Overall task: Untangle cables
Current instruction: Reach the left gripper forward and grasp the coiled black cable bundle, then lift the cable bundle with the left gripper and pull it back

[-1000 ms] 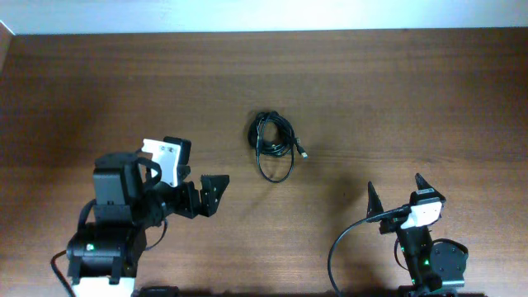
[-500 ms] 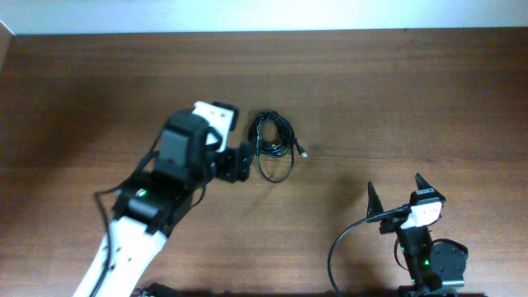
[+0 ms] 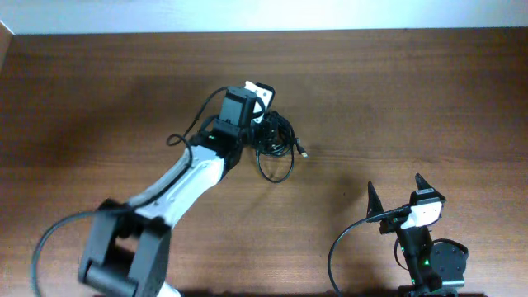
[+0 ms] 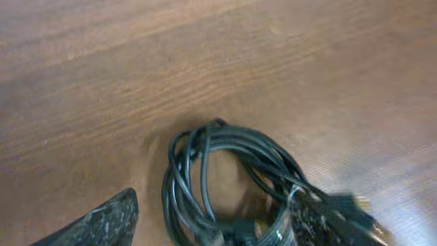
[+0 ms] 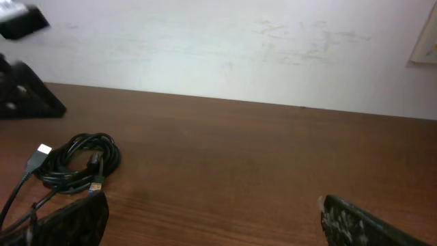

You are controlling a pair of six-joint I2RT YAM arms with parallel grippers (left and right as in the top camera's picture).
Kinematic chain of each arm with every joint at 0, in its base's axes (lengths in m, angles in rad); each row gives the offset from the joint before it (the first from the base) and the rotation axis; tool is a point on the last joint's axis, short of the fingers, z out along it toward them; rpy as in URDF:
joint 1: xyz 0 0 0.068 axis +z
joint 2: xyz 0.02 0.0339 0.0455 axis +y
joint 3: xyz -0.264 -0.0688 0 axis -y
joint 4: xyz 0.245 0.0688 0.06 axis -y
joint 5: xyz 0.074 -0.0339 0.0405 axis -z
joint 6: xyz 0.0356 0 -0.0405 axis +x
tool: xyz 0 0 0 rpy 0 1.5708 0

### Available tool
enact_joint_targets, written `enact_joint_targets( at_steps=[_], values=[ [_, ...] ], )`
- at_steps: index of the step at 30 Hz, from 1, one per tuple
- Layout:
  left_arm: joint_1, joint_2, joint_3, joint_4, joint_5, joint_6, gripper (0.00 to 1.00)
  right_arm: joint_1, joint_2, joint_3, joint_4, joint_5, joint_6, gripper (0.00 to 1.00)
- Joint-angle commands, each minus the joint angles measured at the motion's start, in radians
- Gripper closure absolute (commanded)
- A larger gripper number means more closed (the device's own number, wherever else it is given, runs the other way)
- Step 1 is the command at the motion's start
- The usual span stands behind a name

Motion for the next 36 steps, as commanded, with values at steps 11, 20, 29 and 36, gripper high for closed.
enact_joint_targets(
  at_steps=[11, 20, 29, 36],
  values=[
    [0.0, 0.281, 0.012, 0.089, -0.117, -0.05, 1.0, -0.002, -0.008, -0.008, 0.001, -0.006, 0.004, 0.01],
    [0.0, 0.006, 0.013, -0.298, -0.118, -0.341, 1.0, -0.002, -0.008, -0.008, 0.001, -0.006, 0.004, 0.02],
    [0.001, -0.07, 0.013, -0.369, -0.117, -0.397, 0.24, -0.002, -0.008, -0.008, 0.001, -0.006, 0.004, 0.02],
    [0.002, -0.068, 0.012, -0.365, -0.117, -0.256, 0.26, -0.002, -0.008, -0.008, 0.001, -0.006, 0.004, 0.02]
  ],
)
